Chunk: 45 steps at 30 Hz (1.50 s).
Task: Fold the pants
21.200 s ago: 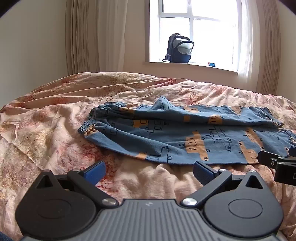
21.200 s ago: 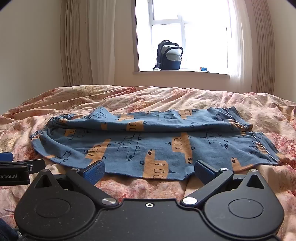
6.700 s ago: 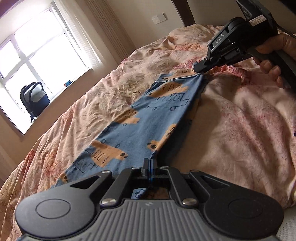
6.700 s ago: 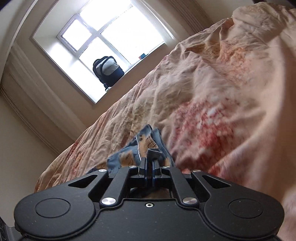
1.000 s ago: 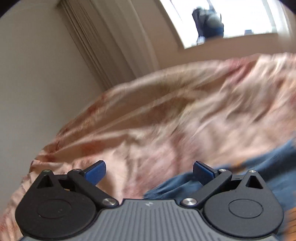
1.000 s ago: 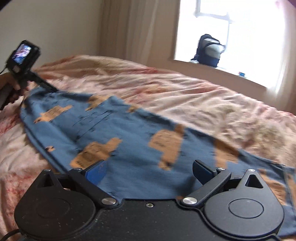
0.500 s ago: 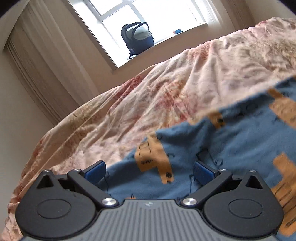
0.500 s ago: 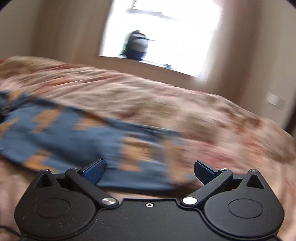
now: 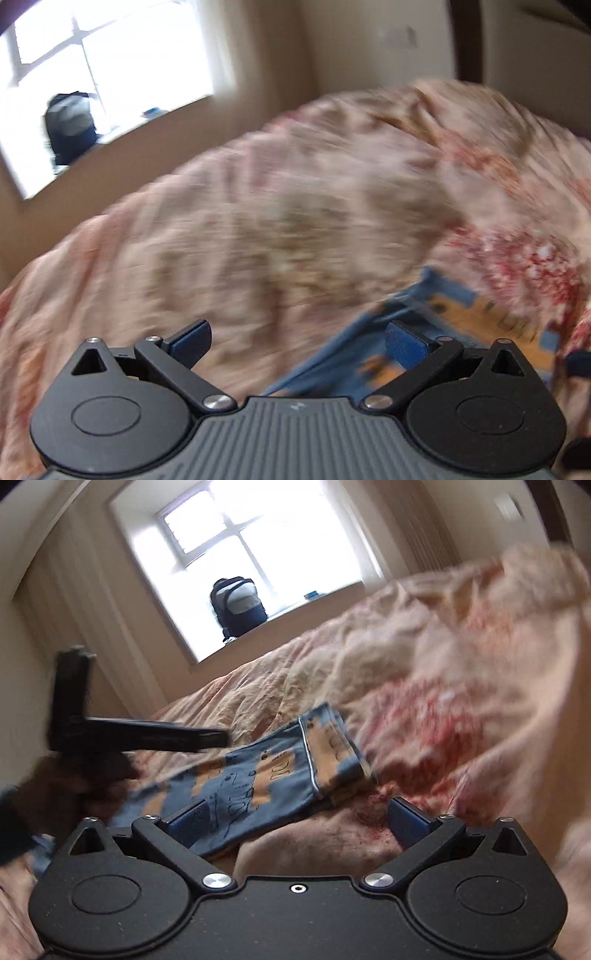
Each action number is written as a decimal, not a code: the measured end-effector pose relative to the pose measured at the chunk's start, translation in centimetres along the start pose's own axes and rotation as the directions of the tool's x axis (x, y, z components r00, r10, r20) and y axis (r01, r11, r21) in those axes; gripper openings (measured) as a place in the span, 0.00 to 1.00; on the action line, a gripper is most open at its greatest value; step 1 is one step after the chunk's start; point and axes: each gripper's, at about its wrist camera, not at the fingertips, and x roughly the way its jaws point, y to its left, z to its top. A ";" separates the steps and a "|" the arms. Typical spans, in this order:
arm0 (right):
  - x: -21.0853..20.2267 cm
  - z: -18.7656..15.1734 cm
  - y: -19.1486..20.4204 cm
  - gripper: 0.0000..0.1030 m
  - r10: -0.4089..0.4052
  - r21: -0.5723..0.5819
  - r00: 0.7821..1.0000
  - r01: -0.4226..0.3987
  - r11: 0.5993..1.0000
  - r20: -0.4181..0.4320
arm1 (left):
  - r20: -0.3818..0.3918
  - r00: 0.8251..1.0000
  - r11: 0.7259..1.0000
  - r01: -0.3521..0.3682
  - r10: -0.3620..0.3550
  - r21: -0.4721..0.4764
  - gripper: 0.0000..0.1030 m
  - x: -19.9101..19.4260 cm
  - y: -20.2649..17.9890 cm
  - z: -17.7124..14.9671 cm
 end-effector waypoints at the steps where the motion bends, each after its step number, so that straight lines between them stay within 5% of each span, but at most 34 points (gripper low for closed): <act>1: 0.3 0.2 -0.4 0.99 -0.004 0.045 1.000 0.004 0.999 0.000 | -0.019 1.000 1.000 0.019 -0.019 0.016 1.00 0.7 -0.6 0.1; 7: 1.4 0.9 -0.6 0.87 -0.045 0.157 0.999 0.042 0.987 0.011 | -0.089 0.996 0.999 0.028 -0.026 0.023 1.00 2.3 -1.1 0.1; 13: 1.7 0.7 -0.9 0.55 -0.062 0.192 0.998 0.055 0.980 0.031 | -0.105 0.987 0.988 0.114 -0.125 -0.107 1.00 0.6 0.7 2.2; 15: 1.6 0.6 -1.4 0.32 -0.087 0.234 0.995 0.076 0.969 0.038 | -0.136 0.973 0.973 0.164 -0.186 -0.162 1.00 0.4 0.8 3.1; 18: 1.6 0.6 -1.3 0.26 -0.119 0.213 0.992 0.105 0.971 0.051 | -0.183 0.944 0.945 0.230 -0.275 -0.232 1.00 0.2 0.5 4.3; 21: 1.6 0.3 1.0 0.19 -0.172 0.027 0.982 0.171 0.985 0.082 | -0.243 0.920 0.939 0.251 -0.308 -0.237 0.87 0.1 -0.6 5.4; 28: 1.7 -1.7 6.8 0.17 -0.209 -0.406 0.963 0.262 0.875 0.171 | -0.312 0.902 0.946 0.237 -0.299 -0.221 0.78 -0.1 -1.9 6.3; 33: 2.1 -2.9 8.9 0.17 -0.205 -0.549 0.959 0.279 0.788 0.194 | -0.337 0.887 0.941 0.245 -0.315 -0.233 0.69 -0.6 -1.8 6.5; 35: 2.1 -3.2 9.5 0.16 -0.199 -0.581 0.959 0.280 0.764 0.201 | -0.366 0.887 0.954 0.220 -0.283 -0.203 0.56 -0.5 -1.9 6.4; 40: 2.4 -3.8 10.7 0.14 -0.180 -0.650 0.962 0.272 0.709 0.205 | -0.362 0.907 0.971 0.156 -0.214 -0.182 0.14 -1.5 -0.9 5.1; 45: 1.8 -4.3 12.7 0.13 -0.145 -0.698 0.968 0.249 0.671 0.206 | -0.275 0.929 0.943 0.165 -0.247 -0.289 0.12 -4.7 2.6 3.3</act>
